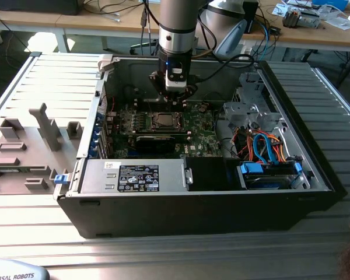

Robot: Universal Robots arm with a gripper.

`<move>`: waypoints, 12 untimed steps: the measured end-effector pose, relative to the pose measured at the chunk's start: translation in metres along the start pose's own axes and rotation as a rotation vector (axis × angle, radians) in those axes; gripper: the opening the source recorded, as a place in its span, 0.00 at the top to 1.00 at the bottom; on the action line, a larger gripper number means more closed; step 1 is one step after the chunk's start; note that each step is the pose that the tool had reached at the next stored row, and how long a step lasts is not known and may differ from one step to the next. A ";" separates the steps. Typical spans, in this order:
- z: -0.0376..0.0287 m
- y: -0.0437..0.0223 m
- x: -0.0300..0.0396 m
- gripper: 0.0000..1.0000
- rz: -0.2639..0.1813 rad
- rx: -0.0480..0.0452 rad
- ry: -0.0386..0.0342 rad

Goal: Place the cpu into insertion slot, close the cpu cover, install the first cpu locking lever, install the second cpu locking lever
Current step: 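Install the first cpu locking lever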

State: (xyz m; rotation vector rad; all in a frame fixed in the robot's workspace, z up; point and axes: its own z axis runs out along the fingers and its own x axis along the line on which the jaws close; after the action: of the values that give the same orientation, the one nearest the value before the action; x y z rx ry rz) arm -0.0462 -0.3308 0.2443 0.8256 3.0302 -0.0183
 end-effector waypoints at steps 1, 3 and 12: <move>0.0000 0.0000 0.0000 0.89 -0.002 0.0000 0.0000; 0.0000 0.0000 0.0000 0.89 -0.005 -0.0001 -0.0001; 0.0000 0.0000 0.0000 0.89 -0.020 -0.0001 -0.0002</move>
State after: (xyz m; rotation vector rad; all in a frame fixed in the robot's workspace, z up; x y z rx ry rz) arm -0.0462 -0.3308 0.2443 0.7948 3.0383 -0.0182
